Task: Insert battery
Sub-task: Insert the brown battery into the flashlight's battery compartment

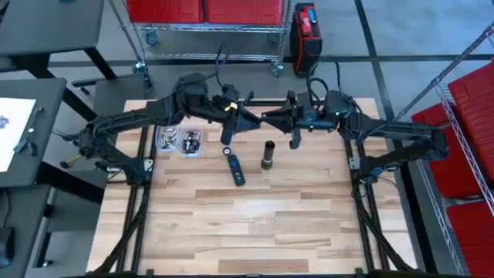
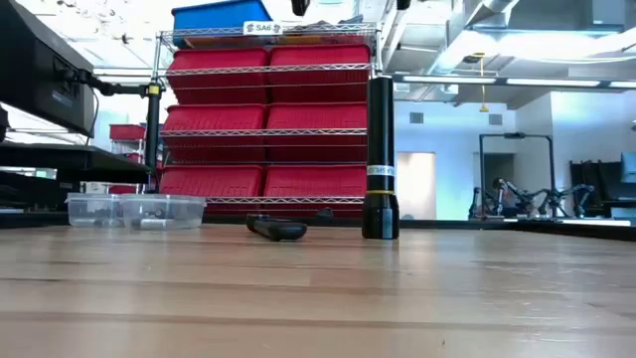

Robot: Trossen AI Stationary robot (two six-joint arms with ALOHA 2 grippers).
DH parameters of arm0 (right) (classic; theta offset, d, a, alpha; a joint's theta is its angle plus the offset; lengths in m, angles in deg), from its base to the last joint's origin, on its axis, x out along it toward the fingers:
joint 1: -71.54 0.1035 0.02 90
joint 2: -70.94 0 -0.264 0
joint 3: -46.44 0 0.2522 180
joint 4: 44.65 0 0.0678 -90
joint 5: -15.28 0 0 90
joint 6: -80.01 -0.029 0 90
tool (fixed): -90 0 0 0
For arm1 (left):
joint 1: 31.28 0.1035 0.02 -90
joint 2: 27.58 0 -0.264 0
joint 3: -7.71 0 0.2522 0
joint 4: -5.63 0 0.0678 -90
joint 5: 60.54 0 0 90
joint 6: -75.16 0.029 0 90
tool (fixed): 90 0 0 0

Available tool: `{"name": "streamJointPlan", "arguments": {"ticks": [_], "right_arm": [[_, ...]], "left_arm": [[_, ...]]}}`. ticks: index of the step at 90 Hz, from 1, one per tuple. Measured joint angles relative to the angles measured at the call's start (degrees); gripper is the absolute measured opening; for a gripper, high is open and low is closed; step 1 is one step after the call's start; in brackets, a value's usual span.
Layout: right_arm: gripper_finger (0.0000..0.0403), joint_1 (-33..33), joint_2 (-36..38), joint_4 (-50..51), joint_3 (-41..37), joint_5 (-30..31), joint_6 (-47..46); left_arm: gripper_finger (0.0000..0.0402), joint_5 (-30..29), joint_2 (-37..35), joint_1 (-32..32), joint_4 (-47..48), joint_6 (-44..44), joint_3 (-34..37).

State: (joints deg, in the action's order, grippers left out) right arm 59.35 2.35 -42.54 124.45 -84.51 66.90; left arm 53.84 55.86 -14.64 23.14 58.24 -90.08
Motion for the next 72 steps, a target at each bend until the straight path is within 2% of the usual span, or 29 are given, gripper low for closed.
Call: {"name": "streamJointPlan", "arguments": {"ticks": [17,34,50,64,72], "right_arm": [[0.0029,-1.2,2.4,0.1,2.5,0.1,0.1],[0.0029,-0.6,1.4,-9.6,3.0,0.7,-2.6],[0.0029,-0.9,0.0,-17.5,3.0,0.6,-8.8],[0.0029,-2.3,0.1,-20.0,3.0,-1.2,-15.7],[0.0029,-2.8,0.0,-20.3,3.0,-1.9,-19.4]], "left_arm": [[0.0129,-1.0,0.0,-0.6,-1.6,11.5,0.0],[0.0128,-10.2,0.0,-3.1,-13.4,22.8,0.0],[0.0126,-15.3,0.0,-5.6,-22.9,44.9,0.0],[0.0126,-15.3,0.0,-8.0,-28.6,68.5,0.0],[0.0126,-15.2,0.0,-9.0,-30.3,78.7,0.0]]}}
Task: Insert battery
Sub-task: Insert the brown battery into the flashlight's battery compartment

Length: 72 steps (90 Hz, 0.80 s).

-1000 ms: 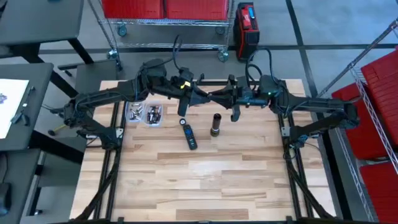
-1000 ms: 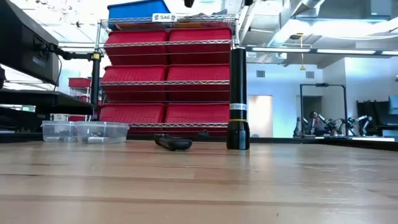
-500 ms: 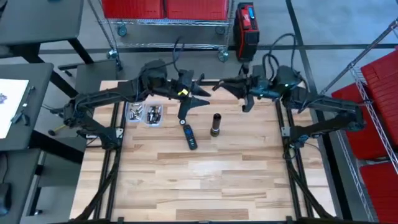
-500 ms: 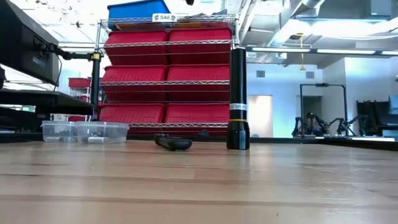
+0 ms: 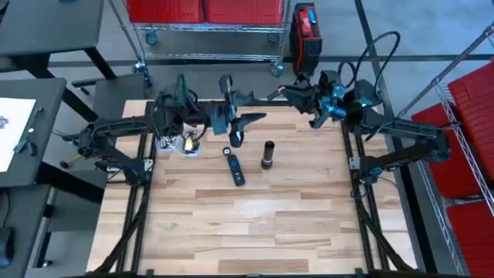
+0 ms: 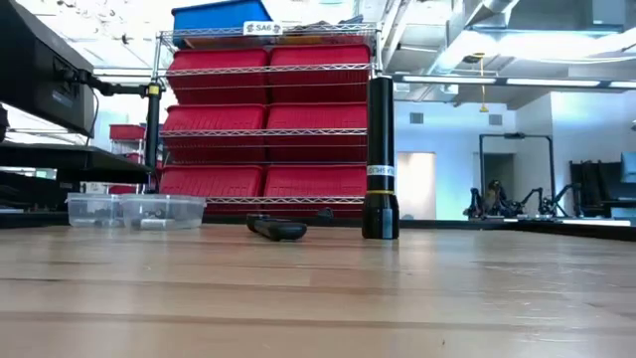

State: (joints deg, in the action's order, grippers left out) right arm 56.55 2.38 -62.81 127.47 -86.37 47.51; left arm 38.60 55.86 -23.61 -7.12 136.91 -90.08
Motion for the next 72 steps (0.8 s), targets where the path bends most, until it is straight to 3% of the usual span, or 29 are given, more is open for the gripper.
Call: {"name": "streamJointPlan", "arguments": {"ticks": [11,38,72], "right_arm": [[0.0029,-1.0,-0.2,0.2,0.0,-2.2,-7.0],[0.0029,-1.3,-4.3,1.5,0.0,-8.1,-23.6],[0.0029,-2.2,-5.0,-1.7,0.0,-10.0,-34.2]], "left_arm": [[0.0126,0.0,0.0,-0.6,-0.7,5.5,0.0],[0.0126,0.0,0.0,-0.5,0.2,6.0,0.0],[0.0126,0.0,0.0,-0.6,3.8,6.9,0.0]]}}
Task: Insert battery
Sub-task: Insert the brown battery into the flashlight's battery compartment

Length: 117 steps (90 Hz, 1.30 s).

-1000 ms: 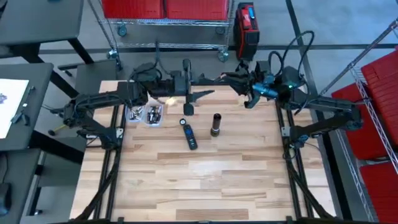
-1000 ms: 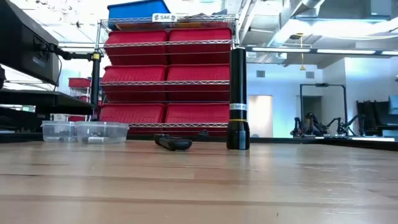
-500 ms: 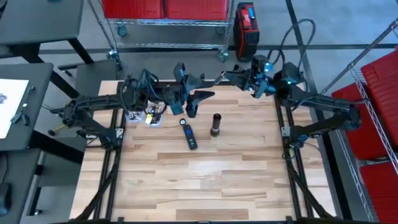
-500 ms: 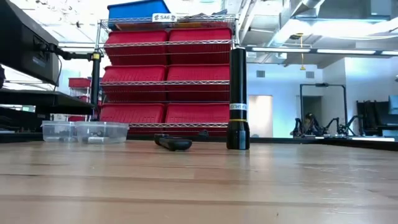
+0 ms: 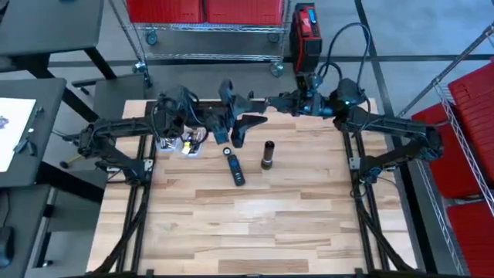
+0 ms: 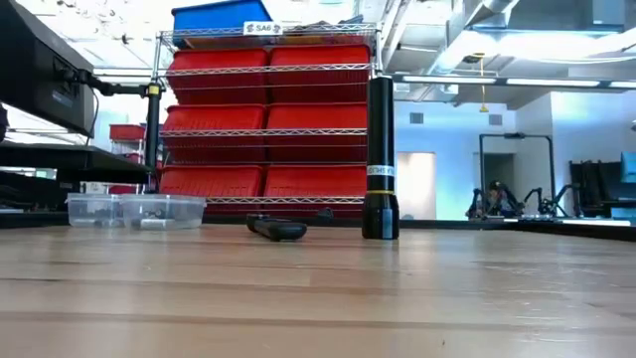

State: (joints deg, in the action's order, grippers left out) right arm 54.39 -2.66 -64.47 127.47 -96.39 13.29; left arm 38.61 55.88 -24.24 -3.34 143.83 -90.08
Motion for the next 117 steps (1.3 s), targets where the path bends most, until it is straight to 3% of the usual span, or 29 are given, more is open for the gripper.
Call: {"name": "streamJointPlan", "arguments": {"ticks": [42,69,91,100,117], "right_arm": [[0.0029,0.9,0.0,2.6,0.0,-3.7,-6.5],[0.0029,0.6,0.0,3.5,0.0,-4.5,-8.5],[0.0029,0.7,0.0,5.0,0.0,-4.9,-8.5],[0.0049,0.7,0.0,5.0,0.0,-4.9,-8.7],[0.0085,0.6,0.0,5.2,0.0,-4.8,-5.2]], "left_arm": [[0.0126,-0.1,0.0,0.0,-0.2,8.0,0.0],[0.0123,-0.2,0.0,-0.7,0.2,8.2,0.0],[0.0064,-0.1,0.0,-0.7,2.6,8.1,0.0],[0.0029,-0.1,-0.1,-0.7,2.3,5.5,0.0],[0.0029,-0.2,-0.1,-0.7,2.3,-6.0,0.0]]}}
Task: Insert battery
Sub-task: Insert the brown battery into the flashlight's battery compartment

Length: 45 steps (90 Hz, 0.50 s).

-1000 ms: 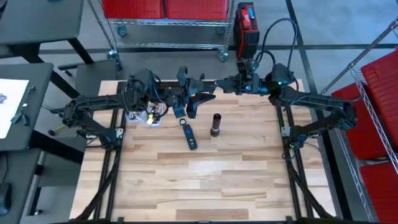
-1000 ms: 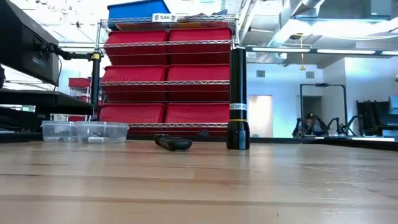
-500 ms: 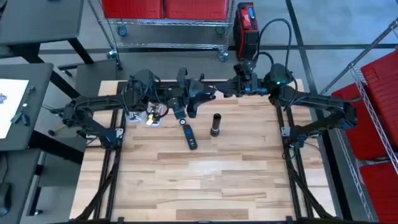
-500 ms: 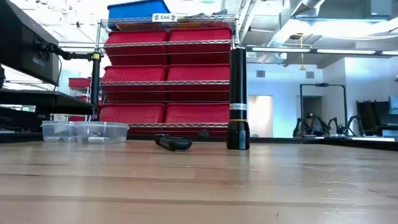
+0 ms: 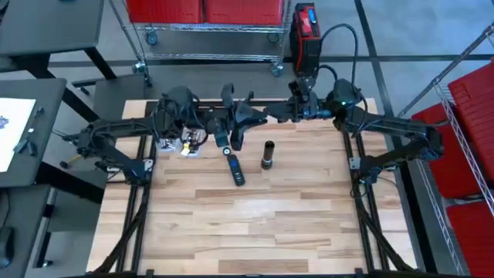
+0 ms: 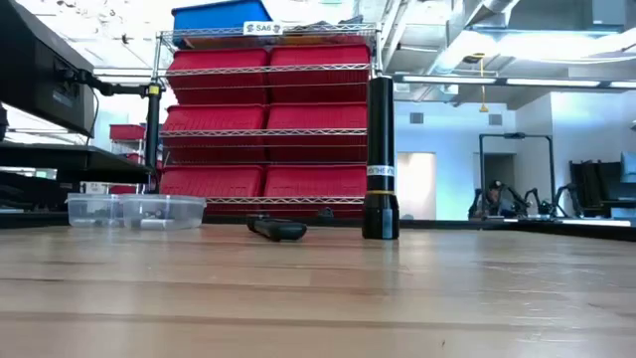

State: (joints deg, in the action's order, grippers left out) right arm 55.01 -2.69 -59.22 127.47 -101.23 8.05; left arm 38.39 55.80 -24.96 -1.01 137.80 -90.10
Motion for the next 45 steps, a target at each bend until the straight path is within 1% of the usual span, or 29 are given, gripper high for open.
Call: {"name": "streamJointPlan", "arguments": {"ticks": [15,27,36,45], "right_arm": [[0.0096,-2.5,1.3,0.4,-0.1,-0.2,8.4],[0.0106,-5.7,5.0,1.6,0.0,-1.6,17.0],[0.0121,-8.3,8.5,8.1,0.1,-2.8,24.0],[0.0147,-10.3,12.8,19.7,0.0,-2.7,35.3]], "left_arm": [[0.0029,-3.3,0.0,0.1,0.2,-16.6,-0.1],[0.0029,-5.3,0.2,0.4,4.5,-27.8,0.0],[0.0029,-5.6,0.2,1.2,8.5,-34.8,0.0],[0.0029,-5.6,0.1,2.4,14.2,-40.7,0.0]]}}
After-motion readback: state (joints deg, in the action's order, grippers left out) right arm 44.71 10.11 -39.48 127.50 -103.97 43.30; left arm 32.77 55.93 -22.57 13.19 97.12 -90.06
